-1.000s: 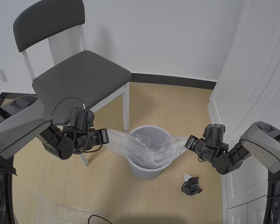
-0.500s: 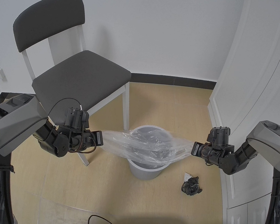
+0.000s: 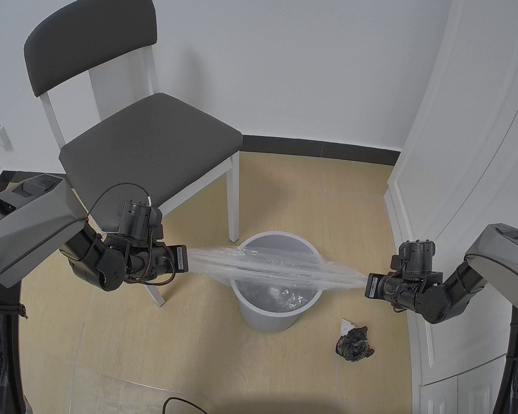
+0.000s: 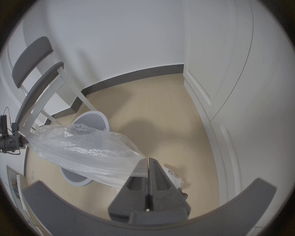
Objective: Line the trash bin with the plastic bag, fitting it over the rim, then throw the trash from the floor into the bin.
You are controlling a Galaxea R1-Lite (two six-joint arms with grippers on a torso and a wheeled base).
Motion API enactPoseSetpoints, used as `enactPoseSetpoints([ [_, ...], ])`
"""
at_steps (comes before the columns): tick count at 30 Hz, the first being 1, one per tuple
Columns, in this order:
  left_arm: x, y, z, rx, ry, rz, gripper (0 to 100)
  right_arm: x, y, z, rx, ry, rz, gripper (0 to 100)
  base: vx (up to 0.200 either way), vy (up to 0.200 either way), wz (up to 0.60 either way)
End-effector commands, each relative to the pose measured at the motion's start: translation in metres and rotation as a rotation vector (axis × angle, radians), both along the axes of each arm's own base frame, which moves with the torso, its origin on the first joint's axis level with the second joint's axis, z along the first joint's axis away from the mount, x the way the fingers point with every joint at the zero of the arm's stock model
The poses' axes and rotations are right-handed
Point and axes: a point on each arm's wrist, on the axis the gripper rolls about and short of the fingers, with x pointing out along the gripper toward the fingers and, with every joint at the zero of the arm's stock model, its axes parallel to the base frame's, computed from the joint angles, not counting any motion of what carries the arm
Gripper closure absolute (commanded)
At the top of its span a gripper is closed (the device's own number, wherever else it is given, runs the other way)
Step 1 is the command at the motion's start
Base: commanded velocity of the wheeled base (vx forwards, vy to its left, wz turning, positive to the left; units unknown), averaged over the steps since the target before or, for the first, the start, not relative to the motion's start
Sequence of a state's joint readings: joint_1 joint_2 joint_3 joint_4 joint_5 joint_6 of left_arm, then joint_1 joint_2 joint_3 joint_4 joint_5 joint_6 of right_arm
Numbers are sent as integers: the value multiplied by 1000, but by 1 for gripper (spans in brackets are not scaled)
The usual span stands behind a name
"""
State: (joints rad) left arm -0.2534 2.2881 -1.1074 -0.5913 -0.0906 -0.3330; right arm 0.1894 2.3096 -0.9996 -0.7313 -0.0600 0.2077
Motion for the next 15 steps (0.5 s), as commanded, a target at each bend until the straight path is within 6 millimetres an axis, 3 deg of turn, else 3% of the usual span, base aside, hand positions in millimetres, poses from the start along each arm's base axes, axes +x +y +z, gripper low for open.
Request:
enactPoseSetpoints([
  [1, -3, 1, 0, 13, 2, -4, 100, -3, -4, 0, -14, 9, -4, 100, 0, 0, 0],
  [6, -10, -2, -5, 42, 11, -36, 100, -8, -3, -4, -32, 28, 12, 100, 0, 0, 0],
  [15, -37, 5, 13, 37, 17, -182, 100, -34, -9, 2, -76, 69, 137, 100, 0, 0, 0],
])
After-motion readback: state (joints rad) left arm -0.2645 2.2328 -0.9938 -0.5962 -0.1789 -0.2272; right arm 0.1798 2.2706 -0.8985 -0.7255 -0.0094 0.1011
